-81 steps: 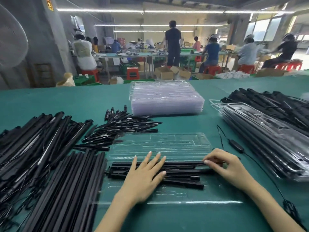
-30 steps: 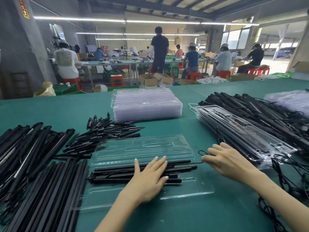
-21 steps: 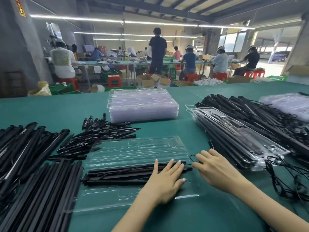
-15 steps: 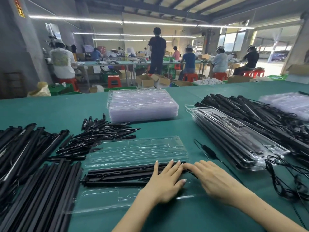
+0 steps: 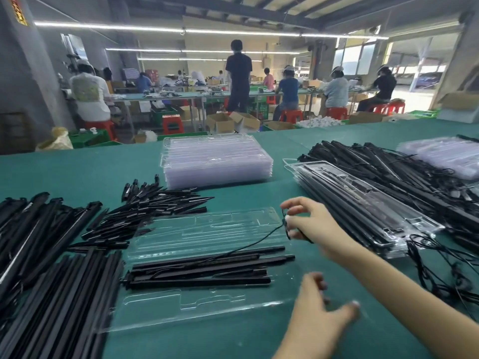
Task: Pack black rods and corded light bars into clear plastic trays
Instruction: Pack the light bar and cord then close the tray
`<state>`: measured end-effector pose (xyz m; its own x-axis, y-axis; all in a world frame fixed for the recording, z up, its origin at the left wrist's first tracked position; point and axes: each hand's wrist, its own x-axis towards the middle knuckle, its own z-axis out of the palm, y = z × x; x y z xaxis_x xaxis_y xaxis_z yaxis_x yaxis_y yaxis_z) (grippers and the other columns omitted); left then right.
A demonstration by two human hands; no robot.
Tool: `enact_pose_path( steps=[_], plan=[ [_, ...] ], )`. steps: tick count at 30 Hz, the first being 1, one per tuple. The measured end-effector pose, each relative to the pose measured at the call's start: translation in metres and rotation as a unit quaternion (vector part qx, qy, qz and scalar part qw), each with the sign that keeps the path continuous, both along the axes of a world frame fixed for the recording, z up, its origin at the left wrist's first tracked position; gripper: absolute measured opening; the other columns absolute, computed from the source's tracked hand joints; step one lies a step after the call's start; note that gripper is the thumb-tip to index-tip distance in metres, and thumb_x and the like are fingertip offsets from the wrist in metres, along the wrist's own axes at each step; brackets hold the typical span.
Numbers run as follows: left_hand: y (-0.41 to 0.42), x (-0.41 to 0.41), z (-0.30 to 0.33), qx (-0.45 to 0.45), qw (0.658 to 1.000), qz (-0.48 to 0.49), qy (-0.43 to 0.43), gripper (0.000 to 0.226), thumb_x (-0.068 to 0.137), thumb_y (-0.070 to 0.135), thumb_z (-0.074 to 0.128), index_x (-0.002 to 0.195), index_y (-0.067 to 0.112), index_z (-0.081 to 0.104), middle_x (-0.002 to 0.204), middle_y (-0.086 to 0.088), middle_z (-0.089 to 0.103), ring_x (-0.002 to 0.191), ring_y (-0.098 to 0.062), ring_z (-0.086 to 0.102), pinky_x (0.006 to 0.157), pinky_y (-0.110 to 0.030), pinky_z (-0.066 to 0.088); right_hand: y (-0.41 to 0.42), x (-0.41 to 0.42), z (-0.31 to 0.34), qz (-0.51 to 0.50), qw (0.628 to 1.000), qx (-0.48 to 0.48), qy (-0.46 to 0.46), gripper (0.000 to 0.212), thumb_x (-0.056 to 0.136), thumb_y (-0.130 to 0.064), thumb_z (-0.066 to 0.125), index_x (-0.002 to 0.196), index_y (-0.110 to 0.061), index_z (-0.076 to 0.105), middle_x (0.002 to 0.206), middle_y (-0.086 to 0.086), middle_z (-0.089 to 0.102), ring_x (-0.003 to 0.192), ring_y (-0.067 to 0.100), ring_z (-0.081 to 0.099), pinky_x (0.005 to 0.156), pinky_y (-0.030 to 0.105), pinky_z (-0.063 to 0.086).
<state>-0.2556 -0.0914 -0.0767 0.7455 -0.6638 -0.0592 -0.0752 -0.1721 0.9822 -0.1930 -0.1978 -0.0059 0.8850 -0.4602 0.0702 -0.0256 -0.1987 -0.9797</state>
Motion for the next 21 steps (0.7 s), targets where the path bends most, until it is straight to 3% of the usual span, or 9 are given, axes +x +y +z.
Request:
enact_pose_path(
  steps=[2,6,8,10,13,16,18,19,21],
  plan=[
    [-0.02,-0.009,-0.01,-0.008,0.998,-0.028,0.063,0.088,0.081,0.033,0.07,0.147,0.018,0.014,0.149,0.001,0.028,0.134,-0.008,0.034,0.113,-0.025,0.027,0.003,0.014,0.014,-0.012,0.979,0.204,0.017,0.026,0.089,0.016,0.046,0.095,-0.005,0.06,0.085,0.011,0.051,0.042,0.007,0.057,0.044,0.014,0.049],
    [-0.043,-0.01,-0.01,-0.067,0.989,0.006,0.135,0.102,0.083,0.017,0.071,0.15,0.012,-0.006,0.158,-0.005,0.004,0.142,-0.016,0.022,0.114,-0.027,0.024,0.006,0.029,0.038,-0.063,0.877,0.477,-0.003,0.024,0.093,0.017,0.036,0.086,-0.002,0.05,0.092,0.018,0.047,0.036,0.014,0.058,0.039,0.018,0.049],
    [-0.055,0.001,-0.006,-0.089,0.985,0.067,0.133,0.099,0.086,0.012,0.067,0.15,0.012,-0.008,0.159,-0.005,0.002,0.142,-0.017,0.022,0.115,-0.031,0.025,0.007,0.033,0.044,-0.087,0.856,0.51,-0.006,0.025,0.096,0.014,0.032,0.086,-0.003,0.048,0.105,0.019,0.044,0.047,0.021,0.063,0.038,0.022,0.051],
    [-0.067,0.015,0.001,-0.095,0.979,0.106,0.143,0.09,0.091,0.012,0.058,0.151,0.012,-0.009,0.159,-0.005,0.004,0.145,-0.016,0.017,0.117,-0.032,0.021,0.009,0.037,0.047,-0.1,0.846,0.524,-0.009,0.027,0.096,0.014,0.03,0.085,-0.003,0.047,0.119,0.021,0.04,0.078,0.028,0.066,0.042,0.026,0.054],
    [-0.083,0.031,0.007,-0.082,0.98,0.115,0.137,0.083,0.093,0.023,0.055,0.152,0.014,-0.002,0.159,-0.004,0.011,0.144,-0.017,0.018,0.117,-0.036,0.021,0.013,0.043,0.052,-0.106,0.833,0.543,0.006,0.025,0.095,0.015,0.031,0.082,0.0,0.045,0.127,0.022,0.037,0.11,0.033,0.06,0.063,0.027,0.057],
    [-0.091,0.041,0.008,-0.057,0.976,0.159,0.136,0.078,0.089,0.018,0.058,0.148,0.007,0.008,0.144,-0.01,0.032,0.132,-0.021,0.036,0.111,-0.035,0.031,0.007,0.05,0.055,-0.11,0.819,0.563,0.007,0.018,0.095,0.015,0.032,0.088,0.005,0.046,0.114,0.024,0.036,0.1,0.034,0.061,0.089,0.02,0.048],
    [-0.094,0.051,0.009,-0.033,0.973,0.161,0.161,0.068,0.09,0.015,0.054,0.147,0.007,0.017,0.137,-0.011,0.036,0.125,-0.021,0.041,0.107,-0.029,0.034,0.003,0.055,0.057,-0.113,0.799,0.59,-0.014,0.022,0.095,0.014,0.033,0.114,0.011,0.044,0.11,0.026,0.043,0.081,0.033,0.064,0.087,0.021,0.049],
    [-0.097,0.055,0.01,-0.023,0.973,0.153,0.168,0.049,0.091,0.015,0.05,0.137,0.009,0.034,0.138,-0.012,0.033,0.124,-0.022,0.041,0.103,-0.024,0.034,0.002,0.057,0.058,-0.111,0.79,0.602,-0.02,0.031,0.095,0.013,0.033,0.126,0.01,0.039,0.111,0.026,0.047,0.07,0.032,0.066,0.081,0.024,0.052],
    [-0.101,0.057,0.016,-0.01,0.972,0.139,0.189,0.007,0.093,0.016,0.042,0.095,0.017,0.049,0.138,-0.014,0.028,0.121,-0.024,0.041,0.097,-0.021,0.034,-0.001,0.062,0.058,-0.118,0.781,0.613,-0.022,0.039,0.095,0.012,0.036,0.133,0.004,0.037,0.121,0.022,0.048,0.066,0.031,0.067,0.068,0.03,0.055]
  ],
)
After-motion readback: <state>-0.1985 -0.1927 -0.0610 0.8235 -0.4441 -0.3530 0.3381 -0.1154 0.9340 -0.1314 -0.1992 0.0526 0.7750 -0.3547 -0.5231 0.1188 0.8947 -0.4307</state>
